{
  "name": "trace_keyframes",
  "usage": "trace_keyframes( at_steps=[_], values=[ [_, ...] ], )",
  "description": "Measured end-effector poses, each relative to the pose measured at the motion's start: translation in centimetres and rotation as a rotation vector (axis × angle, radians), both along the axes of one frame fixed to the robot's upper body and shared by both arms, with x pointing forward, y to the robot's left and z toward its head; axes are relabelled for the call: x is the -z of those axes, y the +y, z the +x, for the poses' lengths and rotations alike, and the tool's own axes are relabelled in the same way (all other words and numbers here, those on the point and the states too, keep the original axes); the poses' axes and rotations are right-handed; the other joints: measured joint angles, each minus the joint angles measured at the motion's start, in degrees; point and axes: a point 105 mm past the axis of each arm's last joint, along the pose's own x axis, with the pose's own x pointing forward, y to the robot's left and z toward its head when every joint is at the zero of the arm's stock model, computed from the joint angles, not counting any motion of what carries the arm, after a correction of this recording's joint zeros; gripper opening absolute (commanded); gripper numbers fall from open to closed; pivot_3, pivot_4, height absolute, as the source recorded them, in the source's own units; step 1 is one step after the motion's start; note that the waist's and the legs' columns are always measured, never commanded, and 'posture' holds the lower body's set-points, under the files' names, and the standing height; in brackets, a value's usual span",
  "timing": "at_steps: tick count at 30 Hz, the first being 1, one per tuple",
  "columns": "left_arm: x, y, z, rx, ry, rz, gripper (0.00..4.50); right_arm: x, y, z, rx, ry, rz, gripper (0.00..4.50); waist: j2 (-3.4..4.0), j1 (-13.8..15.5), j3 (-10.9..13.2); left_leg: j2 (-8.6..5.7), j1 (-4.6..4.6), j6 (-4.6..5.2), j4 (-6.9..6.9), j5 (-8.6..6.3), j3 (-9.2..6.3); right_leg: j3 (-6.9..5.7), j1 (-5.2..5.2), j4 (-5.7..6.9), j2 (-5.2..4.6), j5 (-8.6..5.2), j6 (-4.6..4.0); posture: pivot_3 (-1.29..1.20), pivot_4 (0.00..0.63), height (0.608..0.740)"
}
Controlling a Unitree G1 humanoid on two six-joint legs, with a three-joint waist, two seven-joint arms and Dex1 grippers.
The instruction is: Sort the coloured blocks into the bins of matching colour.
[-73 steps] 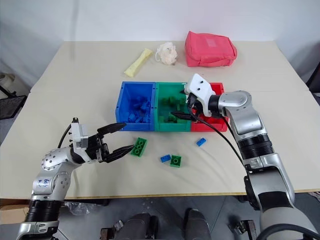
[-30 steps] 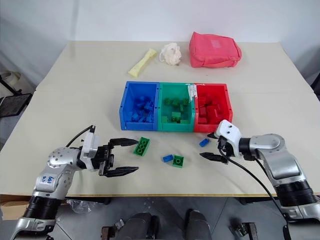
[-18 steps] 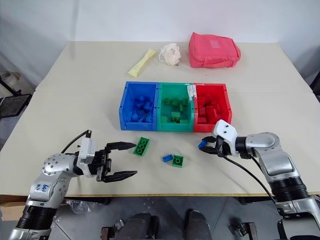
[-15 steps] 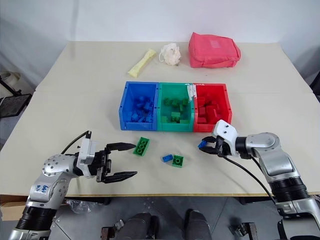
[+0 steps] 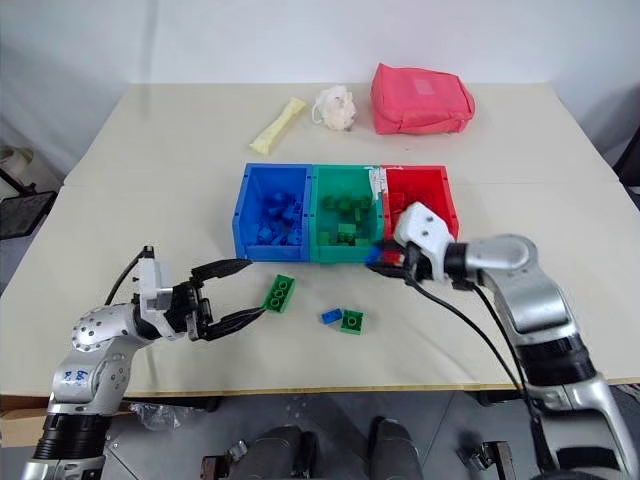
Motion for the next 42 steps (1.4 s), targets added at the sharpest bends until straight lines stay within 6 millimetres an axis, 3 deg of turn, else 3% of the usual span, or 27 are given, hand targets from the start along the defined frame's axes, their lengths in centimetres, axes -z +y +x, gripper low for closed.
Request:
trace_keyframes(
  at_steps=[5,7,13,16,18,22,26,31,40,42],
  values=[
    [-0.4,0.8,0.1,-0.105,-0.013,-0.045,4.5,-2.5,5.9,1.4,-0.127,-0.049,0.092,1.47,0.0,-0.9,0.0,-0.06,0.0,0.01,0.0,0.0,-0.02,-0.03,-0.04,0.1,0.0,0.0,0.0,0.0,0.15,0.74],
    [-0.7,0.9,0.2,-0.125,-0.028,-0.05,4.5,-3.2,7.1,1.7,-0.153,-0.07,0.11,1.47,0.0,-0.7,0.0,-0.08,0.0,0.01,0.01,0.0,-0.18,-0.04,-0.03,0.22,0.0,0.0,-0.01,0.0,0.15,0.74],
    [-1.4,1.8,0.5,-0.199,-0.053,-0.066,4.5,-4.2,12.2,4.3,-0.15,-0.129,0.194,3.45,0.0,-2.0,0.0,-0.15,0.05,0.0,-0.05,0.01,-0.32,-0.1,-0.1,0.53,0.04,-0.02,-0.05,0.0,0.15,0.74],
    [-1.4,1.8,0.4,-0.201,-0.057,-0.064,4.5,-3.6,12.2,4.5,-0.155,-0.133,0.187,4.48,0.0,-2.0,0.0,-0.26,0.04,0.0,-0.09,0.0,-0.53,-0.08,-0.1,0.61,0.03,-0.02,-0.05,0.0,0.15,0.74],
    [-1.4,1.8,0.4,-0.198,-0.057,-0.062,4.5,-3.4,12.0,4.5,-0.162,-0.128,0.19,4.48,0.0,-2.2,0.0,-0.3,0.04,0.01,-0.12,0.0,-0.51,-0.07,-0.1,0.58,0.02,-0.02,-0.05,0.0,0.15,0.74],
    [-1.4,1.5,0.2,-0.168,-0.053,-0.054,4.5,-2.9,10.6,3.2,-0.206,-0.113,0.174,4.48,0.0,-2.1,0.0,-0.27,0.04,0.01,-0.16,0.0,-0.53,-0.09,-0.09,0.54,0.03,-0.03,-0.05,0.0,0.15,0.74],
    [-1.1,1.0,-0.1,-0.106,-0.031,-0.029,4.5,-2.0,7.7,2.0,-0.215,-0.085,0.133,4.48,-0.01,-2.1,0.0,-0.25,0.05,0.01,-0.08,0.0,-0.43,-0.07,-0.03,0.44,0.02,-0.03,-0.05,0.0,0.15,0.74],
    [0.5,0.4,-1.2,0.049,0.046,0.081,4.5,0.9,1.4,-1.8,-0.231,0.027,0.021,4.48,0.0,-1.4,0.0,-0.22,0.03,0.01,-0.14,0.0,-0.36,-0.05,0.01,0.22,0.0,-0.03,-0.05,0.0,0.15,0.74],
    [1.6,0.0,-2.4,0.185,0.106,0.155,4.5,4.8,-6.8,-7.6,-0.126,0.259,-0.206,4.48,0.0,-0.4,0.0,0.03,0.03,-0.05,-0.12,-0.03,-0.14,0.09,0.12,-0.23,-0.16,-0.02,-0.04,0.0,0.15,0.74],
    [1.7,0.1,-2.5,0.199,0.112,0.158,4.5,5.0,-7.6,-8.4,-0.1,0.282,-0.227,4.48,0.0,-0.4,0.0,0.03,0.03,-0.05,-0.12,-0.03,-0.13,0.11,0.12,-0.24,-0.18,-0.03,-0.04,0.0,0.15,0.74]
  ],
)
